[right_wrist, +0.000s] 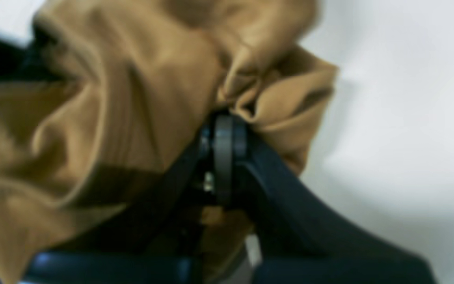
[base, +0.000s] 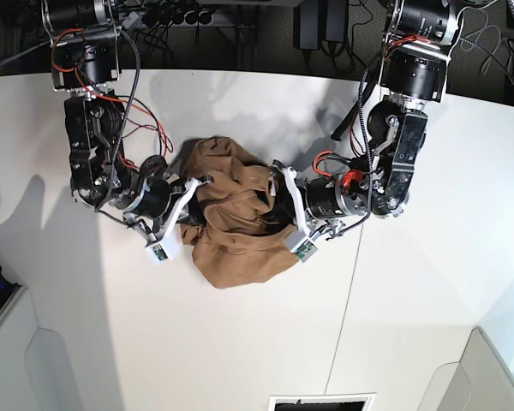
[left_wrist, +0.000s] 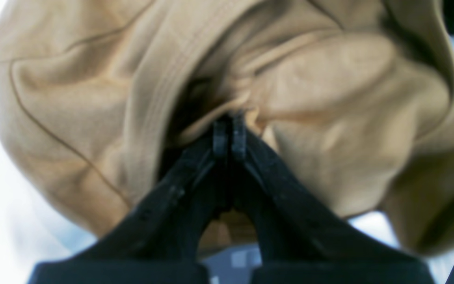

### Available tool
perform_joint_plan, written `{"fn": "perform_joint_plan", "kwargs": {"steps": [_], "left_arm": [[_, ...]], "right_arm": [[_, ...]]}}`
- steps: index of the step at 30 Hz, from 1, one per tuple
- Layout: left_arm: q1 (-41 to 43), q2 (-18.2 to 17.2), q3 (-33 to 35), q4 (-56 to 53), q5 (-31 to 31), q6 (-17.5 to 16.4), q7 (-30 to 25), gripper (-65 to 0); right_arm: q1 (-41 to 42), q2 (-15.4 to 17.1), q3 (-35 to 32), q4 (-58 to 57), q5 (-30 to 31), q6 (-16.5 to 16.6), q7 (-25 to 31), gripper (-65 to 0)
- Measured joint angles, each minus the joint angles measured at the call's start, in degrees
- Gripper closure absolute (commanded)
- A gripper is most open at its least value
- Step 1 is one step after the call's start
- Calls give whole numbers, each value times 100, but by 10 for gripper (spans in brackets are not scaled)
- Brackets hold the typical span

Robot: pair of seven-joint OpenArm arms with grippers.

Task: Layout the t-shirt on the table in an organized manner, then fold the t-shirt properly
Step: 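Fold the shirt bundle inward with both grippers, compacting it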

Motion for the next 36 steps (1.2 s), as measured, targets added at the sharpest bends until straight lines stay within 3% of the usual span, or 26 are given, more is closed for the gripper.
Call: {"fn": "perform_joint_plan", "kwargs": {"steps": [9,19,26,36], "left_arm": [[-299,24,4,-11,2,-2,-50,0],[-645,28,7,-9,-570,-2,415,0],[-645,26,7,-7,-927,-2,428,0],[-691,28,7,2,-1067,-2,433,0]], "right_arm": [[-1121,-236,-4,1051,162,26,-42,0],[-1093,-225,761,2124,120,46,-94,0],[-678,-225,1283,1843,37,46,92,0],[424,-238,1137,-39,-431,35,601,0]]}}
